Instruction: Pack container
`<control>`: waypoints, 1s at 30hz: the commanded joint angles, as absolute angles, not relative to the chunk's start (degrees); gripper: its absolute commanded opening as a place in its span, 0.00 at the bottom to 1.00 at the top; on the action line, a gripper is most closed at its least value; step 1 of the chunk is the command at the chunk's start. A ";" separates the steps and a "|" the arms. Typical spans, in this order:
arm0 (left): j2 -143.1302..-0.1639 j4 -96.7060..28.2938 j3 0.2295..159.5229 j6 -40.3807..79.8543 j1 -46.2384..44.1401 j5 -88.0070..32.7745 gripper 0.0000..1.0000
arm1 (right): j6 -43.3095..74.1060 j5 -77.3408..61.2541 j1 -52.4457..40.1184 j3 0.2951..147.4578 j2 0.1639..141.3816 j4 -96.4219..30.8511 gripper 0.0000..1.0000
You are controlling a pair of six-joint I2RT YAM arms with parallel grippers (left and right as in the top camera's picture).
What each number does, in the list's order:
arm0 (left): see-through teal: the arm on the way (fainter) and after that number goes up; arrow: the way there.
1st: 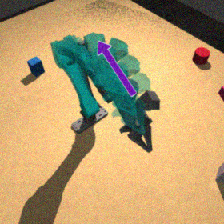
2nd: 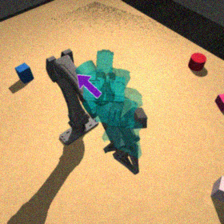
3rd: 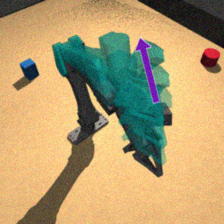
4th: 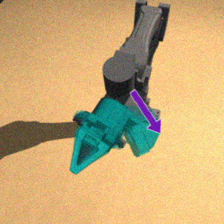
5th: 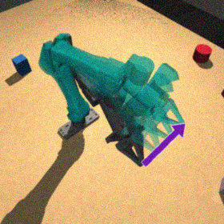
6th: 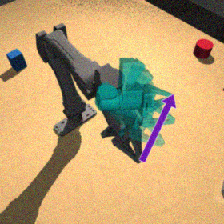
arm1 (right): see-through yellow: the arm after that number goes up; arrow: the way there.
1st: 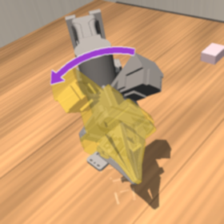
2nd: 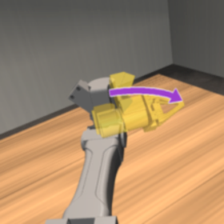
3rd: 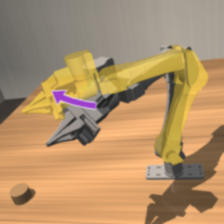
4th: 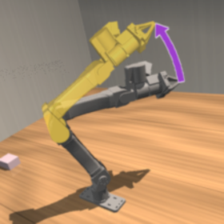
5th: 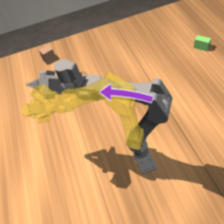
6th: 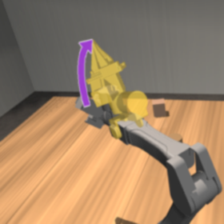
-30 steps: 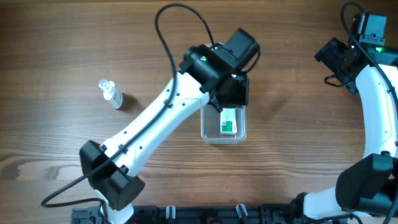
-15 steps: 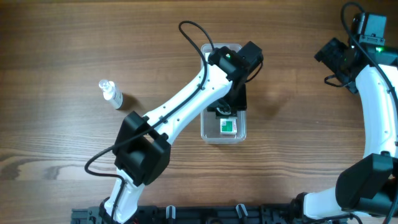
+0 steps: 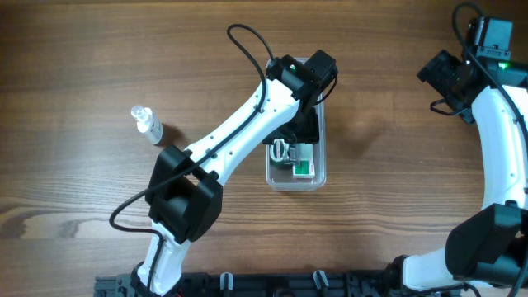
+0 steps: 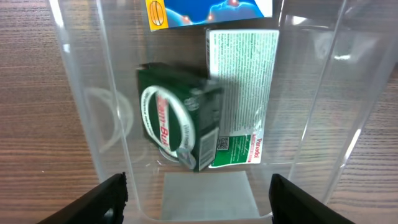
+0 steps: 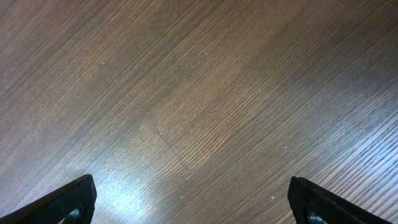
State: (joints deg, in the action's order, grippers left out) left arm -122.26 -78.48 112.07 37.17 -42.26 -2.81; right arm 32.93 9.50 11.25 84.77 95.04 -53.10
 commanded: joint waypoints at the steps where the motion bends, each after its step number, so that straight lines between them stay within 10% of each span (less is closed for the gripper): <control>1: -122.72 -78.70 111.63 36.45 -42.24 -1.85 0.74 | 33.39 10.52 11.16 84.60 95.44 -53.12 1.00; 10: -121.01 -79.68 117.78 33.12 -40.16 -2.09 0.73 | 33.39 10.52 11.16 84.62 95.44 -53.12 1.00; 14: -117.30 -86.96 126.78 29.91 -36.23 -1.39 1.00 | 33.39 10.52 11.16 84.62 95.44 -53.10 1.00; 30: -107.87 -96.53 115.50 21.06 -13.32 7.57 1.00 | 33.39 10.52 11.16 84.62 95.44 -53.12 1.00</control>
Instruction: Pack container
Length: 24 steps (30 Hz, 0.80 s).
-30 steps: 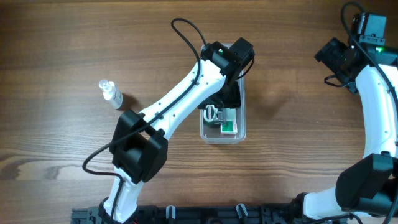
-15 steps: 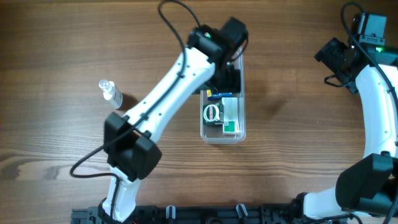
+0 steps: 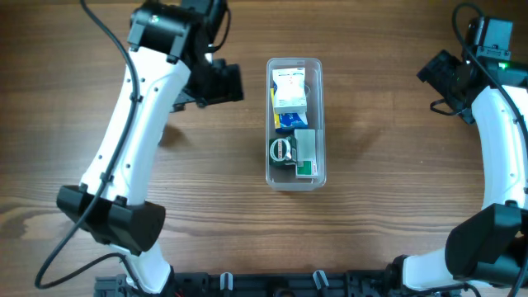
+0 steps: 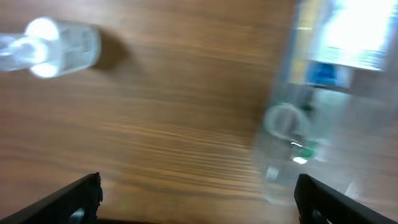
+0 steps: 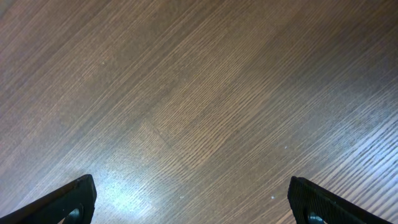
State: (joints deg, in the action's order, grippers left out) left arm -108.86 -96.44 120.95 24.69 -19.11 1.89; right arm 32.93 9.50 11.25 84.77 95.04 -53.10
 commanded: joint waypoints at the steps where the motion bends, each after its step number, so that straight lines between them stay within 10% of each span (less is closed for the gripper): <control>1: -107.90 -96.53 114.04 19.84 -10.92 7.27 1.00 | 33.39 10.52 11.16 84.62 95.44 -53.12 1.00; 9: -108.01 -90.13 112.44 9.34 3.68 5.78 1.00 | 33.41 10.52 11.16 84.62 95.44 -53.12 1.00; 24: -108.99 -75.00 95.53 -4.32 4.51 -1.04 1.00 | 33.39 10.52 11.16 84.62 95.44 -53.12 1.00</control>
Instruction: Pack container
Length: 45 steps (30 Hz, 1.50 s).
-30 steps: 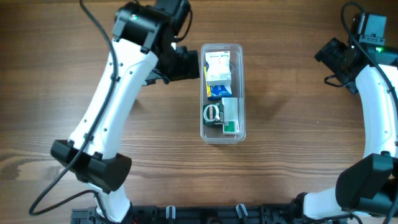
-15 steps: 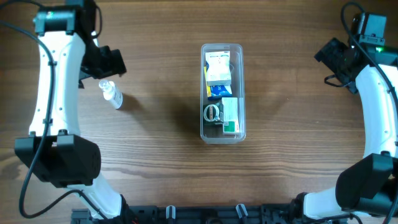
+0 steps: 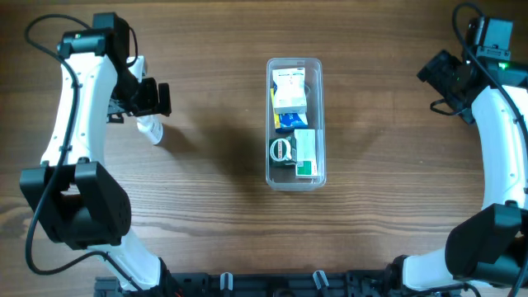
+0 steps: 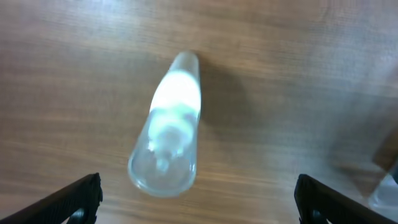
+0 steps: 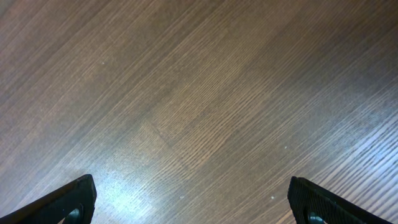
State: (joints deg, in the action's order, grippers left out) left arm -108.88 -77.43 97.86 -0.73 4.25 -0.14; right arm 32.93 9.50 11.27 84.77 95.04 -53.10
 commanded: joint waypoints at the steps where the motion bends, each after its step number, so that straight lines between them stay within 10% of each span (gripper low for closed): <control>1: -108.99 -72.23 94.02 -5.02 4.51 -1.06 0.98 | 33.39 10.52 11.16 84.62 95.44 -53.12 1.00; 45: -110.61 -59.55 84.31 -14.59 5.65 2.61 0.81 | 33.41 10.52 11.16 84.62 95.44 -53.12 1.00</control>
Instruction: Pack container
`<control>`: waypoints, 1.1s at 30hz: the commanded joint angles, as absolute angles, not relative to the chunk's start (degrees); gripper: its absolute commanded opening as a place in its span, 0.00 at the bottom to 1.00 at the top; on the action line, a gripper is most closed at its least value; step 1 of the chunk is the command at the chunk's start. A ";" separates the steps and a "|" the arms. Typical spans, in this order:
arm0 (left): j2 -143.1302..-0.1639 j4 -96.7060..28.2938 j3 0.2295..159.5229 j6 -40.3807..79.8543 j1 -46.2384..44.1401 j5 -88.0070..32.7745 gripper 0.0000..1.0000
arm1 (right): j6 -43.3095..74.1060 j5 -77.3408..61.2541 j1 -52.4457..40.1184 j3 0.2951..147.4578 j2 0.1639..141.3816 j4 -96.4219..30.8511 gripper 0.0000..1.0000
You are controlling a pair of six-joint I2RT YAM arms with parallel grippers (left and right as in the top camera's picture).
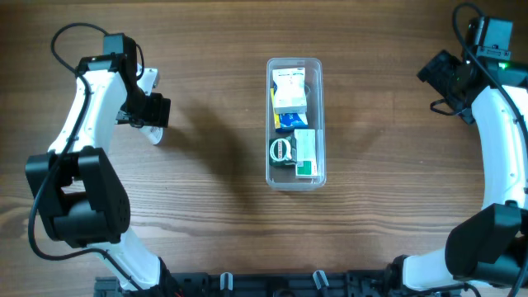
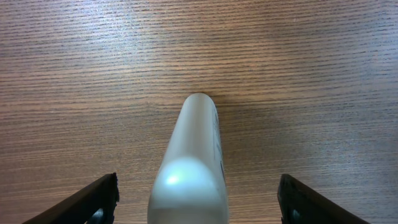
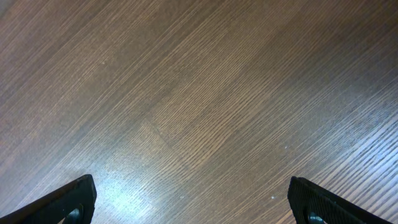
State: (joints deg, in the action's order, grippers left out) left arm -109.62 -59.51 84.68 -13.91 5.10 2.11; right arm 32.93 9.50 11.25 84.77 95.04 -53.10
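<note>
A clear plastic container [image 1: 318, 177] stands in the middle of the table and holds a white box, a blue packet, a green box and a green round tin. At the far left a small clear bottle [image 2: 191, 168] lies on the wood, mostly hidden under my left wrist in the overhead view. My left gripper [image 2: 196, 202] is open, one finger on each side of the bottle and well apart from it. My right gripper [image 3: 193, 202] is open over bare wood at the far right.
The wooden table [image 1: 388, 223] stretches around the container. My right arm [image 1: 503, 132] runs along the right edge. Black cables hang off both arms.
My left gripper has come down closer around the bottle, which now fills the middle of its view between the open fingers. The right arm has not moved.
My left gripper was open low inside the container, over the green box and tin. Then it was to the left of the container, with the bottle in sight. Then it hung above the bottle, and now it straddles it. The right arm stayed still.
</note>
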 commanded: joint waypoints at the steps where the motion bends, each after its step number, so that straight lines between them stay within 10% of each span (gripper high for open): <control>1: -110.61 -59.55 84.31 -14.59 5.65 2.61 0.80 | 33.39 10.52 11.16 84.62 95.44 -53.12 1.00; 33: -110.59 -59.75 84.29 -13.93 5.85 2.39 0.25 | 33.39 10.52 11.16 84.62 95.44 -53.12 1.00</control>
State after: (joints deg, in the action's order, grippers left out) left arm -109.67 -59.77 84.68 -14.17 5.32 2.28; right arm 32.93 9.50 11.25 84.77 95.04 -53.10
